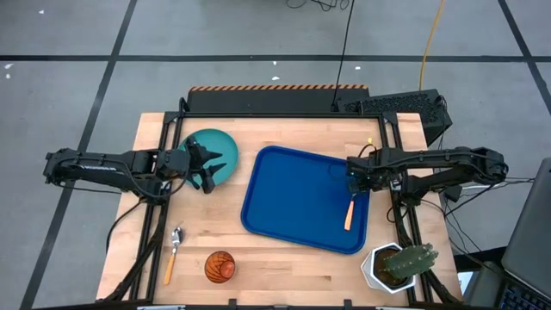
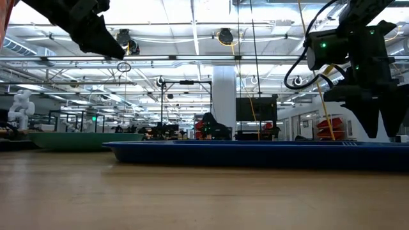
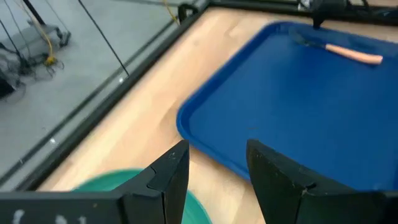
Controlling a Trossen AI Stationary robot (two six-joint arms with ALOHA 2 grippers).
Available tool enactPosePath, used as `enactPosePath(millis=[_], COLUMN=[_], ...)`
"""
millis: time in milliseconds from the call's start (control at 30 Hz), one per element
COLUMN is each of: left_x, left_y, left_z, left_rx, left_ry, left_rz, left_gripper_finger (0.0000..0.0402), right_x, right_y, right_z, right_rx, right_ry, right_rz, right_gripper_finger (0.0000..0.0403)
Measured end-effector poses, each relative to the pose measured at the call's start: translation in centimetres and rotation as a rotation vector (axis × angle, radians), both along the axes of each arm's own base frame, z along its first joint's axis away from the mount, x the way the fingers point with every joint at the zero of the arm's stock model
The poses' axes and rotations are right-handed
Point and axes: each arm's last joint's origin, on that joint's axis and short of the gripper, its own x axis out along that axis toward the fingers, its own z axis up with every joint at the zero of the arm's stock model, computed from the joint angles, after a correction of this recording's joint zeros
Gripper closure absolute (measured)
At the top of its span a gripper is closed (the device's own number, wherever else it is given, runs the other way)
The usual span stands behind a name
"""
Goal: Pick and place plate/cup/fork/spoon on tray
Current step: Move the blue tray to the center of the table
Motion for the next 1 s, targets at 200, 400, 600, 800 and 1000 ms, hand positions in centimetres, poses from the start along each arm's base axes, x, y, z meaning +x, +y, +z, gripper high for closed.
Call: enactPosePath(millis=[200, 400, 600, 800, 1000], left_x=[0.4, 0.8, 0.8, 0.8, 0.8], left_y=[0.3, 0.4, 0.4, 0.4, 0.4], left_z=[0.8, 1.7, 1.9, 1.9, 1.8], left_rx=[0.011, 0.033, 0.039, 0.045, 0.060], left_ry=[-0.087, -0.186, -0.203, -0.197, -0.185], left_rz=[0.021, 0.015, 0.014, 0.009, -0.004], left_gripper_finger=[0.0238, 0.0238, 0.0238, 0.0238, 0.0238], right_x=[0.0, 0.0, 0.0, 0.1, 0.4], right_y=[0.1, 0.1, 0.0, 0.1, 0.6], right_z=[0.0, 0.0, 0.0, -0.1, -0.3], right_rx=[0.022, 0.017, -0.003, -0.012, -0.012], right_ry=[-0.005, -0.004, -0.001, 0.001, 0.026], right_rz=[-0.053, -0.063, -0.072, -0.090, -0.101], right_gripper_finger=[0.0240, 0.0264, 0.0281, 0.0282, 0.0282])
